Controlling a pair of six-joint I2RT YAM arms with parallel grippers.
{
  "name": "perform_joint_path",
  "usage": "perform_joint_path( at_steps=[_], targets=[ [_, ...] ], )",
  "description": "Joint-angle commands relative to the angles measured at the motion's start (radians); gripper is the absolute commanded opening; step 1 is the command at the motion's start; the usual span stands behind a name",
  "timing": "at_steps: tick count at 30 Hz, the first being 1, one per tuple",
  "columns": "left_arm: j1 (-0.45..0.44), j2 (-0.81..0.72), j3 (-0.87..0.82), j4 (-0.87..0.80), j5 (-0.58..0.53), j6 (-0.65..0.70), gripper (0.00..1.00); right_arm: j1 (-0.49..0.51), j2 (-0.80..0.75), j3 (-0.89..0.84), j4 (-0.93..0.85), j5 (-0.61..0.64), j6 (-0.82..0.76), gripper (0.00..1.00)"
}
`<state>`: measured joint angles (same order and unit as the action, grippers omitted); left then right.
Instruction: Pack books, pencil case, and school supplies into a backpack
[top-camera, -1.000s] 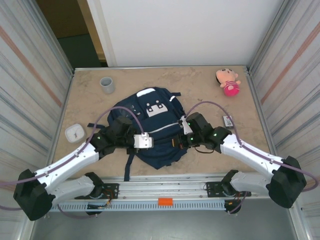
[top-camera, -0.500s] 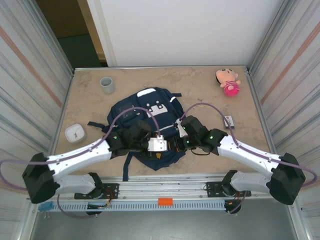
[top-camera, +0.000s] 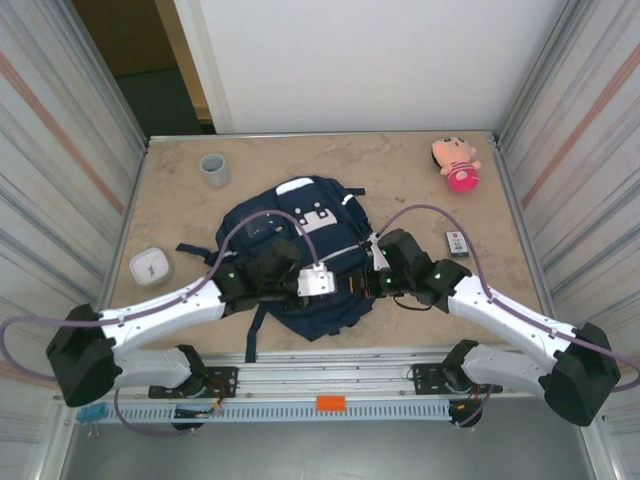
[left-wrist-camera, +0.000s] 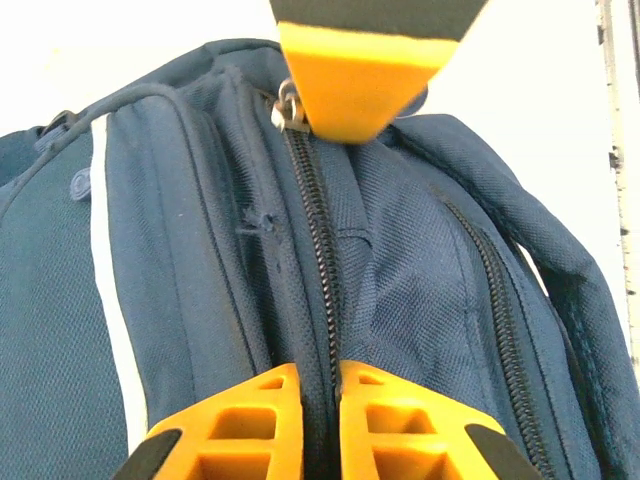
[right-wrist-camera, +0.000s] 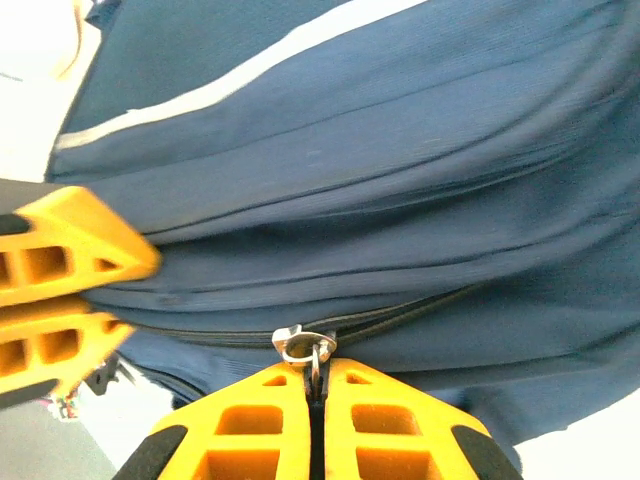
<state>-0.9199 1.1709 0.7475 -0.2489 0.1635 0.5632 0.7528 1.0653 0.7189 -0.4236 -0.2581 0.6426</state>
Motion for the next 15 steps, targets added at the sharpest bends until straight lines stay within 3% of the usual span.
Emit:
perform_joint_path(
  at_steps=[1, 9, 15],
  targets=[
    [0.073, -0.121, -0.061, -0.043, 0.097, 0.029, 0.09, -0.015, 0.005, 0.015, -0.135, 0.076, -0.025, 0.0],
    [0.149, -0.266, -0.125, -0.075, 0.2, 0.075, 0.09, 0.03, 0.035, 0.014, -0.025, -0.003, -0.039, 0.0],
    [0.15, -0.262, -0.128, -0.042, 0.238, 0.063, 0.09, 0.055, 0.079, -0.007, 0.034, 0.007, -0.028, 0.22]
  ],
)
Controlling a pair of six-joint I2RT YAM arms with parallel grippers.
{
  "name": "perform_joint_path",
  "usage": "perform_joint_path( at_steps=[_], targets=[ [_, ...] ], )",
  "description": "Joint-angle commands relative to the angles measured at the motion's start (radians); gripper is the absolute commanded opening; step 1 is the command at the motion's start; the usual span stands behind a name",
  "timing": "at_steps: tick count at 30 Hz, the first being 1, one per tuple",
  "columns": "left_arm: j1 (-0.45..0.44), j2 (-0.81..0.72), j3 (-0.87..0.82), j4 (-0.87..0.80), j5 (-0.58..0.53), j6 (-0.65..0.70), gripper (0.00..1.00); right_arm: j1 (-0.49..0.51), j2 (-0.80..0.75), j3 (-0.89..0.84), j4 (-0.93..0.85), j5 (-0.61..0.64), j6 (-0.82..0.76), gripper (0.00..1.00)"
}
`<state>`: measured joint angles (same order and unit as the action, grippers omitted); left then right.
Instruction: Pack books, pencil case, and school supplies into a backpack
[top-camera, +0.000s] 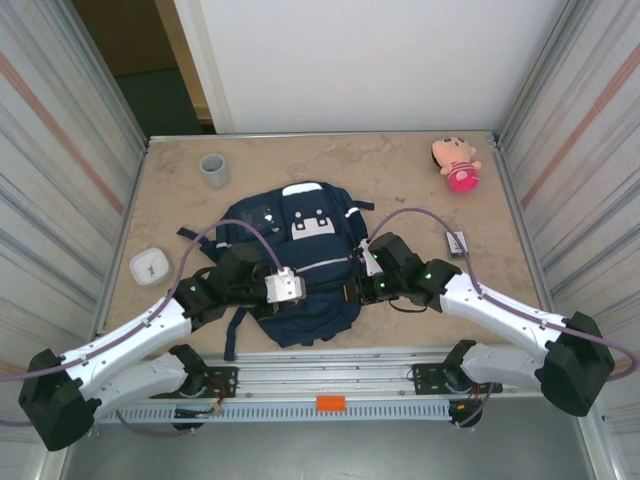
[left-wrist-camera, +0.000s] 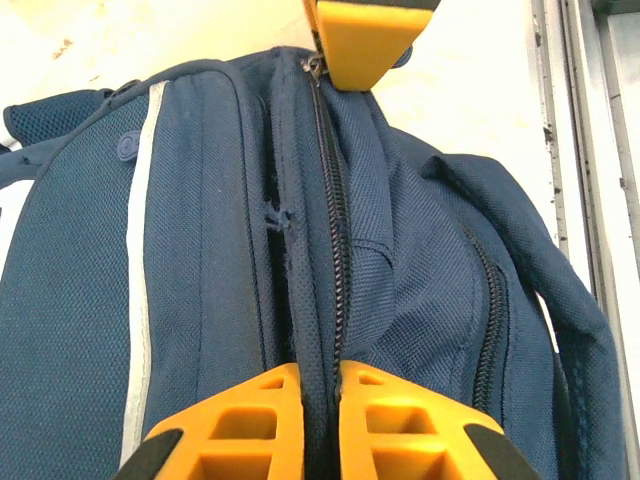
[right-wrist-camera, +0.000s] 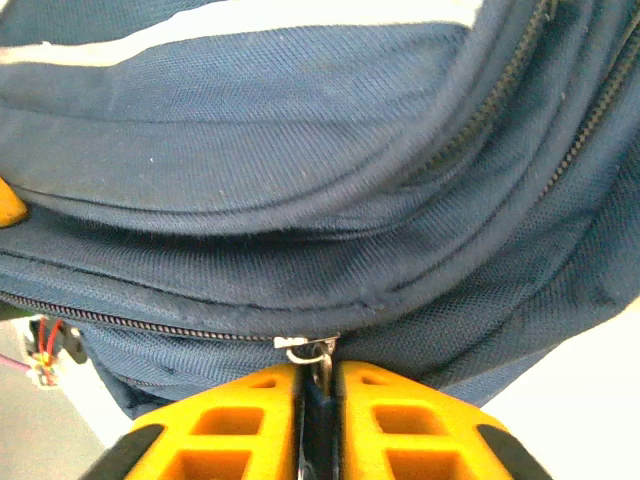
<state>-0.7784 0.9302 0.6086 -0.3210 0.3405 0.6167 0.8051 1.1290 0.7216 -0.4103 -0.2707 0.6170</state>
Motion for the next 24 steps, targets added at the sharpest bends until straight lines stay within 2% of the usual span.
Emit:
perform_joint_path(
  at_steps=[1, 4, 7, 10, 15, 18, 21, 23, 24],
  targets=[
    [0.009, -0.018, 0.013, 0.028, 0.066, 0.007, 0.09, 0.0, 0.016, -0.012, 0.023, 0.024, -0.002, 0.24],
    [0.008, -0.024, 0.019, 0.022, 0.069, 0.008, 0.09, -0.016, 0.006, -0.029, 0.043, 0.026, -0.002, 0.27],
    [0.01, -0.034, 0.015, 0.012, 0.035, 0.011, 0.09, -0.046, -0.009, -0.048, 0.044, 0.024, 0.0, 0.11],
    [0.014, -0.049, 0.015, -0.017, 0.0, 0.02, 0.09, -0.076, -0.028, -0.054, 0.004, 0.032, -0.018, 0.0],
    [0.028, -0.065, 0.019, -0.078, -0.083, 0.041, 0.13, -0.137, -0.078, -0.061, -0.059, 0.058, -0.041, 0.0],
    [0.03, -0.064, 0.026, -0.107, -0.155, 0.044, 0.23, -0.138, -0.082, -0.05, -0.071, 0.045, -0.053, 0.0],
    [0.03, -0.062, 0.037, -0.094, -0.172, 0.01, 0.38, -0.111, -0.087, -0.066, -0.003, 0.007, -0.027, 0.0],
    [0.03, -0.06, 0.041, -0.043, -0.174, -0.092, 0.46, -0.089, -0.099, -0.088, 0.065, 0.002, 0.01, 0.0],
    [0.03, -0.057, 0.043, -0.009, -0.181, -0.188, 0.51, -0.077, -0.102, -0.096, 0.095, 0.003, 0.027, 0.0]
  ],
)
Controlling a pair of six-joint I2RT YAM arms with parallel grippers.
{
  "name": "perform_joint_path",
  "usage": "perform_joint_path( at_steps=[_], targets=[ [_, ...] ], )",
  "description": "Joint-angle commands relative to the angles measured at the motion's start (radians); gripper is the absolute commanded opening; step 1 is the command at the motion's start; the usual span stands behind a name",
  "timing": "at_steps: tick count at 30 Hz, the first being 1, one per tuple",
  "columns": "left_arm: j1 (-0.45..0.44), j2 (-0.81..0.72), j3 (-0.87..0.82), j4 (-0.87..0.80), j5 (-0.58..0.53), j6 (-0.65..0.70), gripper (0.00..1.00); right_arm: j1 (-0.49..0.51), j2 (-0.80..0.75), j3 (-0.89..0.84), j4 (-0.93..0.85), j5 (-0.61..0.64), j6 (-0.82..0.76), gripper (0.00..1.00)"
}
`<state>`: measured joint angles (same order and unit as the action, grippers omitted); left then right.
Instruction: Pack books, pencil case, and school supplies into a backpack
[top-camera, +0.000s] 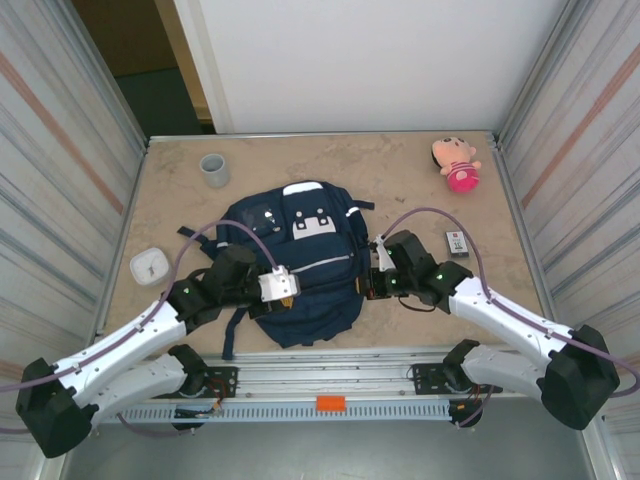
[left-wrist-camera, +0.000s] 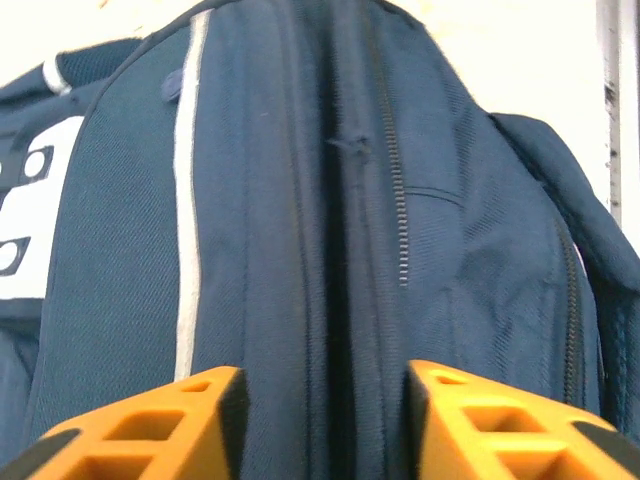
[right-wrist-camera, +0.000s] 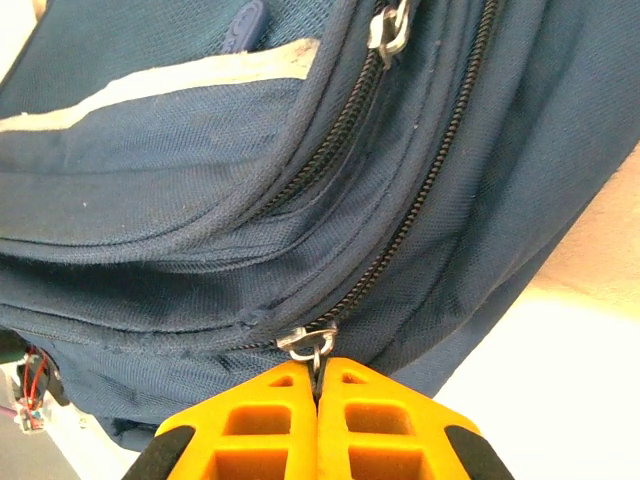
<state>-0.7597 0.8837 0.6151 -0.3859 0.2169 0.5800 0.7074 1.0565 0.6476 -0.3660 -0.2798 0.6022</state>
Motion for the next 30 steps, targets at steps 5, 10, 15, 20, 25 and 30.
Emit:
perform_joint_path(
  at_steps=[5, 10, 15, 20, 25, 30],
  targets=[
    [0.011, -0.012, 0.06, 0.066, -0.211, -0.583, 0.64, 0.072, -0.018, -0.012, 0.038, 0.096, 0.06, 0.0],
    [0.014, -0.039, 0.101, -0.048, -0.372, -0.959, 0.69, 0.075, 0.007, -0.002, 0.015, 0.105, 0.061, 0.0],
    [0.033, -0.074, 0.077, -0.175, -0.42, -1.277, 0.68, 0.103, 0.019, -0.011, 0.055, 0.114, 0.087, 0.0],
    [0.07, -0.103, -0.003, -0.223, -0.386, -1.424, 0.69, 0.136, 0.036, 0.0, 0.047, 0.126, 0.087, 0.0],
    [0.158, -0.085, -0.059, -0.17, -0.272, -1.492, 0.67, 0.185, 0.033, 0.0, 0.056, 0.158, 0.11, 0.0],
    [0.164, -0.072, -0.109, -0.056, -0.272, -1.498, 0.62, 0.228, 0.042, -0.006, 0.091, 0.186, 0.133, 0.0]
  ],
)
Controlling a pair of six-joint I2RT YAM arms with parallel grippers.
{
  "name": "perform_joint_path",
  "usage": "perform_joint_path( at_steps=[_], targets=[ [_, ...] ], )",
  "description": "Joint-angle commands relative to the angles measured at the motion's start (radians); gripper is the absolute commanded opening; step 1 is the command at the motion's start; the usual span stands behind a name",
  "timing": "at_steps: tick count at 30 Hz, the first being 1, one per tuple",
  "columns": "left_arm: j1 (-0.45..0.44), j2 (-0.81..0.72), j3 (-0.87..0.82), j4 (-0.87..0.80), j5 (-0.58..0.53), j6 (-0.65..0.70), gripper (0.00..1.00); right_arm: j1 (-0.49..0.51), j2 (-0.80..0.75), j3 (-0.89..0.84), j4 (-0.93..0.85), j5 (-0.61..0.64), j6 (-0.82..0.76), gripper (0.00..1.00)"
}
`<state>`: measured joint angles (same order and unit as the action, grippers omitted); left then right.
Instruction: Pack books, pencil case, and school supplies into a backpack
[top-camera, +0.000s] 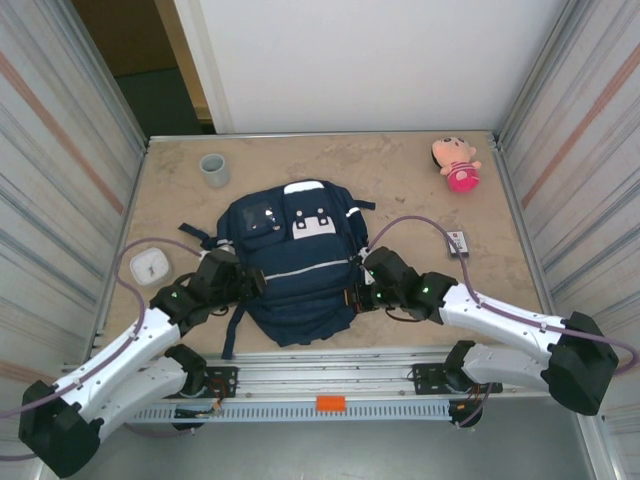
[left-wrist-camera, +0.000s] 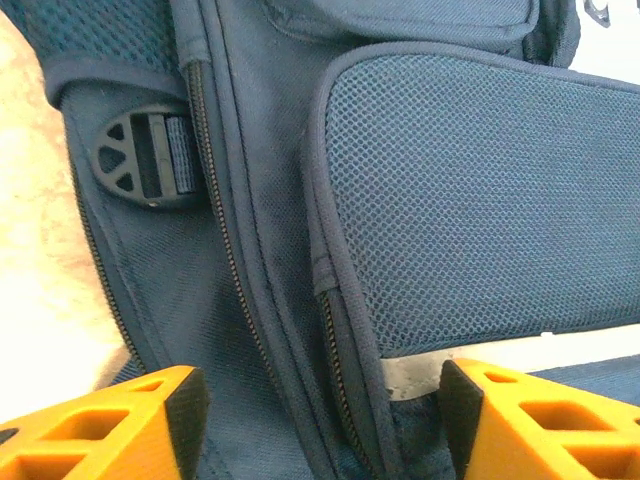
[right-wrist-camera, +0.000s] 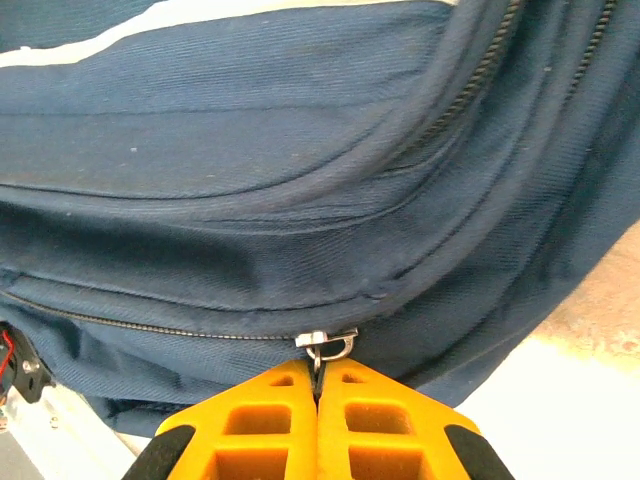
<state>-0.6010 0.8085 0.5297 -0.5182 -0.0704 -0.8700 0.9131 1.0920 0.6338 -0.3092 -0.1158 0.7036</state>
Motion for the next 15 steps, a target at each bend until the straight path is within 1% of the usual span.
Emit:
perform_joint_path(
  at_steps=[1, 8, 12, 15],
  targets=[
    [0.006, 0.008, -0.033, 0.092, 0.011, -0.053, 0.61, 0.029, 0.011, 0.009, 0.041, 0.025, 0.035, 0.0],
    [0.006, 0.071, -0.031, 0.137, -0.029, -0.047, 0.55, 0.084, 0.072, 0.034, 0.085, 0.031, 0.053, 0.0],
    [0.006, 0.107, -0.025, 0.158, -0.027, -0.043, 0.52, 0.115, 0.112, 0.056, 0.107, 0.031, 0.064, 0.0],
    [0.025, 0.139, -0.007, 0.152, -0.021, -0.043, 0.5, 0.138, 0.138, 0.058, 0.153, 0.019, 0.089, 0.0]
  ],
)
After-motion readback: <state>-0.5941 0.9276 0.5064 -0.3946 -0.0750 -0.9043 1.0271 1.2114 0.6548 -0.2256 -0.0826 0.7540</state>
